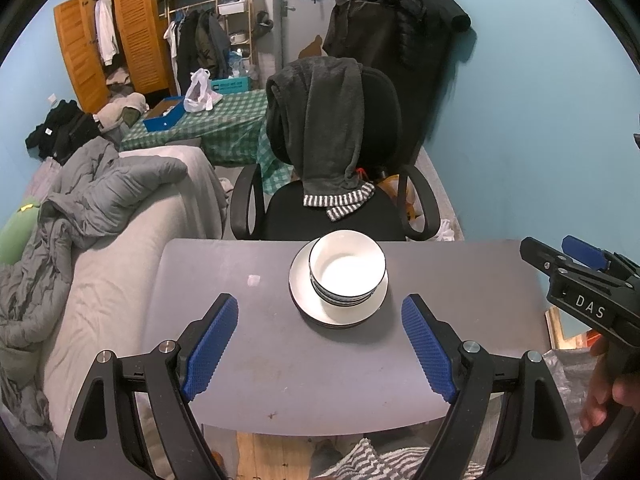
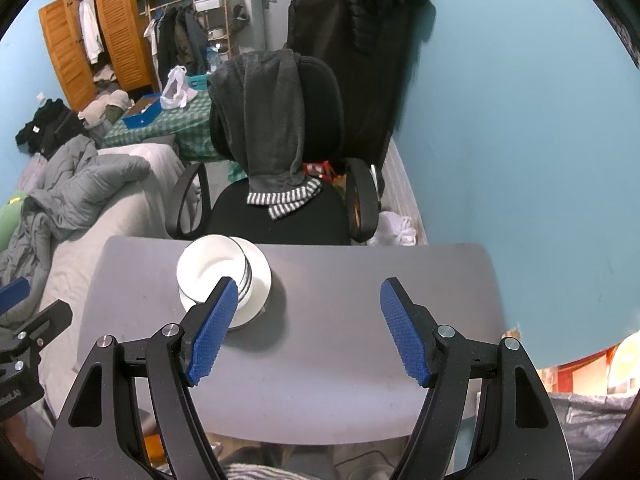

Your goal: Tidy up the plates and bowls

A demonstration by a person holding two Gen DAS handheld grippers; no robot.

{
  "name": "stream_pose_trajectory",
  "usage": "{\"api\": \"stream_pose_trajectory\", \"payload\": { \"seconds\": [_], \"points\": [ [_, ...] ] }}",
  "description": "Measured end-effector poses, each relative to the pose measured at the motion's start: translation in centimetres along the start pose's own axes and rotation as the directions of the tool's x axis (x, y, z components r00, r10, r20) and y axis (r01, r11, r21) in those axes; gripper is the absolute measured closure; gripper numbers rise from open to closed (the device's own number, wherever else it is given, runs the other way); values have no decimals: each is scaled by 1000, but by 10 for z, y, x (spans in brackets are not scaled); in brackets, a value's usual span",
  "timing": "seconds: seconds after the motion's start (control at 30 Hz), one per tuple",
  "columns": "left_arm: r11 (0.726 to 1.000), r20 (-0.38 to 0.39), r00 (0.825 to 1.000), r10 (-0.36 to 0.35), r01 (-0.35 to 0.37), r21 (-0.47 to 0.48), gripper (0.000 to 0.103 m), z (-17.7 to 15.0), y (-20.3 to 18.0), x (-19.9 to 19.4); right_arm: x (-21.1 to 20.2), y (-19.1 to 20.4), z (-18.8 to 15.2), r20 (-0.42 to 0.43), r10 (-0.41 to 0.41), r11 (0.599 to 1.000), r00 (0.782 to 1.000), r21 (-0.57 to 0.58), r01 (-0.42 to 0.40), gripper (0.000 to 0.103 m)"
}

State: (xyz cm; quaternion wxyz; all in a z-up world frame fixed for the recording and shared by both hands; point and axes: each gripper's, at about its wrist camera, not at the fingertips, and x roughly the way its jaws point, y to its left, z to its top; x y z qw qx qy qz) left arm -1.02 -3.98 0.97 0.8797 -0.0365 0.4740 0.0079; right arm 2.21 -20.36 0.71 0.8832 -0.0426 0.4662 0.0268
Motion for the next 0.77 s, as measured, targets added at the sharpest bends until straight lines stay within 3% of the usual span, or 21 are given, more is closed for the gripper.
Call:
{"api": "stream_pose_trajectory", "payload": {
  "seconds": [0.6,0.77],
  "points": [
    [1000,13,1000,-18,17,8,18,-1,2,-3,1,3,-3,-8,-1,1000,1000,-3,1,30],
    [1000,-20,1000,-17,17,9,18,-1,2,-1,0,3,-4,-8,-1,1000,1000,-2,1,30]
  ]
}}
